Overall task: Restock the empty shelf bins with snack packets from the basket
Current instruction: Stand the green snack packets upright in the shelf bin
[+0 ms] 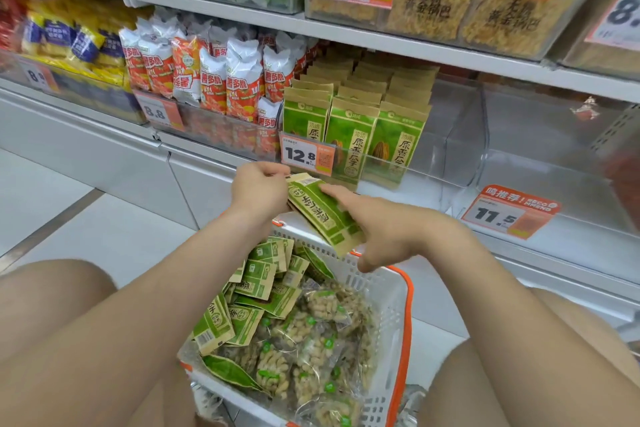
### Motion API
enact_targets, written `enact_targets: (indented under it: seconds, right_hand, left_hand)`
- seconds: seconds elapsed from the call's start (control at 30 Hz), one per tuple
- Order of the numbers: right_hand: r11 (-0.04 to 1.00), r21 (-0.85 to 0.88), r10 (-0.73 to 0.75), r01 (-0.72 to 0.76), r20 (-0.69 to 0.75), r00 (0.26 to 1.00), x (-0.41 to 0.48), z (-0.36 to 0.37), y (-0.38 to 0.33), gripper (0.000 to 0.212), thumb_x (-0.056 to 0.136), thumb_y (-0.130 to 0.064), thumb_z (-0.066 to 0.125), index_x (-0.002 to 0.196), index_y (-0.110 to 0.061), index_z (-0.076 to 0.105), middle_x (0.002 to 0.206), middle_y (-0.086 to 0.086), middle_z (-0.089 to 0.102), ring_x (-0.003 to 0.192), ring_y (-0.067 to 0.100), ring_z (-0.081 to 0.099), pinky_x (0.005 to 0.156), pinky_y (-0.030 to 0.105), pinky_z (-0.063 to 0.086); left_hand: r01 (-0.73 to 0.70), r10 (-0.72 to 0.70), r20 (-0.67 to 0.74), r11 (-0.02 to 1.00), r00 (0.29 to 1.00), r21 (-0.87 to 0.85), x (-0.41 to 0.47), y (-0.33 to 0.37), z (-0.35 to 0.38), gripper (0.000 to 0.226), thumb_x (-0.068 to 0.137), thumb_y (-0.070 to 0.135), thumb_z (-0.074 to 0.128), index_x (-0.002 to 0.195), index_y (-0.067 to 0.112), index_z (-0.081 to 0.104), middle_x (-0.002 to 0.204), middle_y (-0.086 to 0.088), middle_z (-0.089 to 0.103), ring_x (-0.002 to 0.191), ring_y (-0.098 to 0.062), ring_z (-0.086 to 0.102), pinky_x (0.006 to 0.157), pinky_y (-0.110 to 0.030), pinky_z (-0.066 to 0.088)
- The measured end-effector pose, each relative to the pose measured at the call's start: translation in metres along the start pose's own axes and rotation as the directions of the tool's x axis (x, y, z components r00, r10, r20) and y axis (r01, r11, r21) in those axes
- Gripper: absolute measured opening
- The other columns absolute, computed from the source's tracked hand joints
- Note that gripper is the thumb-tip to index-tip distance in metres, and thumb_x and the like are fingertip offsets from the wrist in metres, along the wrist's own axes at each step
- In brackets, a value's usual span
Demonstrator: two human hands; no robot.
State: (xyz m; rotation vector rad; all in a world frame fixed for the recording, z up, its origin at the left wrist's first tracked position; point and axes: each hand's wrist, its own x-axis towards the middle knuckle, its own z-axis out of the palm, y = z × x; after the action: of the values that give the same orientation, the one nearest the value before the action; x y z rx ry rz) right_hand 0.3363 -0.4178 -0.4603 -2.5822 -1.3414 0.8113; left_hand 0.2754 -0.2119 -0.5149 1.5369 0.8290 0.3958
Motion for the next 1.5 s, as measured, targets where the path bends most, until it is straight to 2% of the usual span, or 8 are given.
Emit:
enact_targets:
  seconds: [0.13,0.27,0.37,0.57,0.77,0.93,1.23,1.5]
  right_hand:
    - [0.992,-0.036,-0.128,0.123,-0.310,0.942,-0.001,0.002,0.006,0.081,0.090,-0.017,0.075,0.158,-0.040,0.036,0.134,-0.004,0.057,0.120,0.018,0.052,0.099,0.032,0.044]
    - [0.985,0.073,-0.077,0.158,-0.628,0.775,-0.004,-0.008,0.014,0.008,0.099,-0.027,0.069,0.099,-0.028,0.077,0.081,-0.016,0.070,0.079,0.003,0.063,0.079,0.031,0.047]
    - [0.974,0.220,0.118,0.049,-0.683,0.721,-0.008,-0.011,0.020,0.021,0.095,-0.038,0.075,0.081,-0.022,0.071,0.069,-0.005,0.071,0.071,0.021,0.068,0.080,0.041,0.054]
    - [0.838,0.523,0.258,0.156,-0.631,0.732,-0.018,-0.014,0.012,0.014,0.092,-0.022,0.080,0.085,-0.011,0.074,0.063,0.002,0.074,0.054,0.018,0.073,0.065,0.042,0.064]
    - [0.844,0.514,0.278,0.153,-0.664,0.695,-0.012,-0.012,0.014,0.032,0.093,-0.045,0.075,0.082,-0.015,0.079,0.068,0.003,0.074,0.064,0.022,0.073,0.073,0.049,0.061]
    - [0.835,0.529,0.315,0.148,-0.682,0.660,-0.010,-0.016,0.019,0.017,0.087,-0.037,0.083,0.100,-0.026,0.081,0.087,-0.008,0.079,0.085,0.014,0.074,0.083,0.043,0.061]
    - [0.943,0.286,0.265,0.170,-0.955,0.135,-0.023,-0.036,0.034,0.014,0.099,-0.031,0.068,0.109,-0.020,0.067,0.095,-0.008,0.072,0.088,0.024,0.062,0.076,0.045,0.052]
    - [0.906,0.398,0.419,-0.143,-0.801,0.428,0.009,-0.032,0.060,0.023,0.102,-0.020,0.064,0.124,-0.016,0.071,0.106,0.004,0.075,0.101,0.026,0.068,0.093,0.044,0.057]
  left_hand:
    - [0.161,-0.165,0.001,0.963,0.986,-0.217,-0.005,0.013,0.009,0.013,0.100,-0.008,0.054,0.099,-0.001,0.064,0.097,-0.022,0.070,0.061,-0.029,0.076,0.057,-0.037,0.064]
    - [0.157,-0.154,0.134,0.988,0.979,-0.015,-0.013,0.016,0.021,0.019,0.101,0.004,0.054,0.092,0.003,0.071,0.098,-0.016,0.072,0.086,-0.029,0.070,0.075,-0.037,0.059]
    - [-0.083,0.026,0.206,0.959,0.978,0.272,-0.032,0.025,0.031,0.045,0.099,0.048,0.048,0.094,0.010,0.073,0.097,-0.005,0.074,0.097,-0.026,0.066,0.090,-0.041,0.052]
    - [-0.405,0.341,0.406,0.911,0.847,0.078,-0.054,0.035,0.042,0.046,0.106,0.058,0.047,0.104,0.023,0.076,0.097,0.000,0.078,0.093,-0.020,0.074,0.084,-0.045,0.059]
    - [-0.198,0.264,0.393,0.959,0.881,-0.202,-0.051,0.037,0.049,0.018,0.110,0.028,0.054,0.101,0.017,0.067,0.091,-0.003,0.076,0.079,-0.016,0.072,0.069,-0.029,0.056]
    - [-0.168,0.268,0.350,0.942,0.898,-0.292,-0.048,0.042,0.055,0.019,0.109,0.030,0.056,0.097,0.018,0.066,0.099,-0.008,0.074,0.094,-0.024,0.070,0.092,-0.050,0.057]
    - [-0.451,0.370,0.351,0.873,0.860,0.185,-0.044,0.042,0.060,0.038,0.108,0.012,0.050,0.141,0.026,0.061,0.135,0.008,0.060,0.125,-0.008,0.055,0.108,-0.027,0.043]
    - [-0.451,0.306,0.384,0.807,0.871,0.381,-0.043,0.040,0.059,0.053,0.103,0.007,0.052,0.153,0.026,0.050,0.147,0.000,0.045,0.137,-0.022,0.047,0.119,-0.041,0.037]
